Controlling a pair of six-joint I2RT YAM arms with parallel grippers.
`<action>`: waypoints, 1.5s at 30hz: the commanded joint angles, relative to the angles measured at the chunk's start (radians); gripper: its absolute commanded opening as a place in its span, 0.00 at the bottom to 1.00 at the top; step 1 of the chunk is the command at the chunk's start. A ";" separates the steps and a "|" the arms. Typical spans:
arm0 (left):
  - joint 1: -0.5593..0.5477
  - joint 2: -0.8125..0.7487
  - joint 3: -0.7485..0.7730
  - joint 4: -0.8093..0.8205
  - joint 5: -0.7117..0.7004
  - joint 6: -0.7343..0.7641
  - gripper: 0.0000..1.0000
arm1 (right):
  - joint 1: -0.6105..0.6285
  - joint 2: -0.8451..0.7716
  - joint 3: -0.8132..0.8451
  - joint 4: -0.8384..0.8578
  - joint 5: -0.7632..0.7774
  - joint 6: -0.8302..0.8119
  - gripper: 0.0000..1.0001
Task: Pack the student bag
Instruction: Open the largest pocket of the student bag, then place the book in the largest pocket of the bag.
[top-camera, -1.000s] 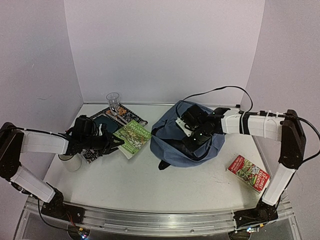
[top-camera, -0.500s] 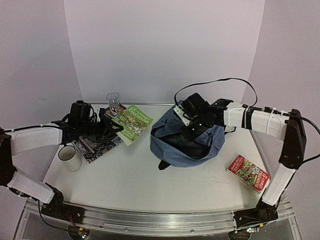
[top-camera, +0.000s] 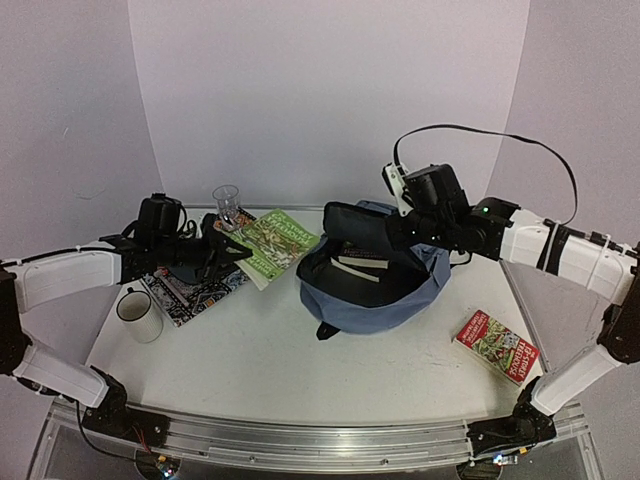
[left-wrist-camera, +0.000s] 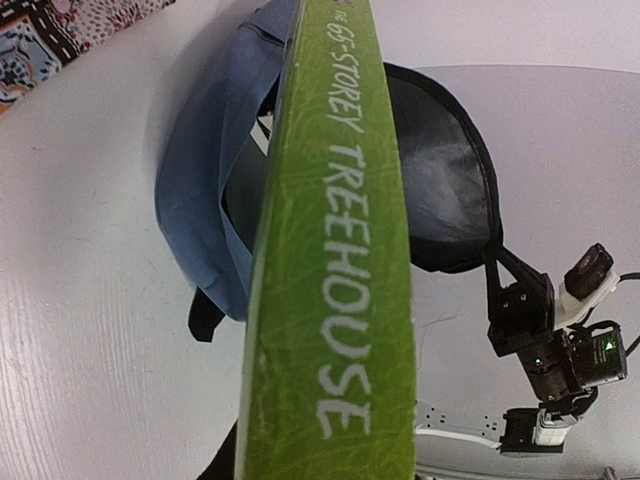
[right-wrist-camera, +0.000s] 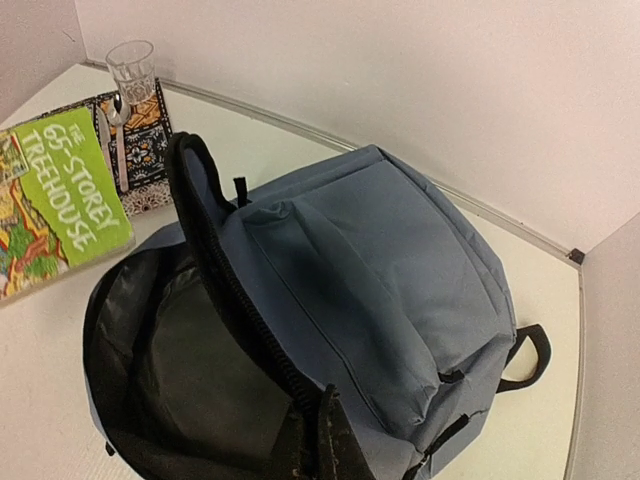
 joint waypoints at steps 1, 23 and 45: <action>-0.060 0.045 0.087 0.136 0.113 -0.028 0.00 | 0.001 -0.012 -0.022 0.145 0.031 0.010 0.00; -0.163 0.416 0.309 0.391 0.198 -0.261 0.00 | 0.001 -0.105 -0.115 0.401 -0.043 -0.020 0.00; -0.169 0.606 0.456 0.611 0.203 -0.390 0.00 | 0.001 -0.117 -0.157 0.524 -0.158 -0.055 0.00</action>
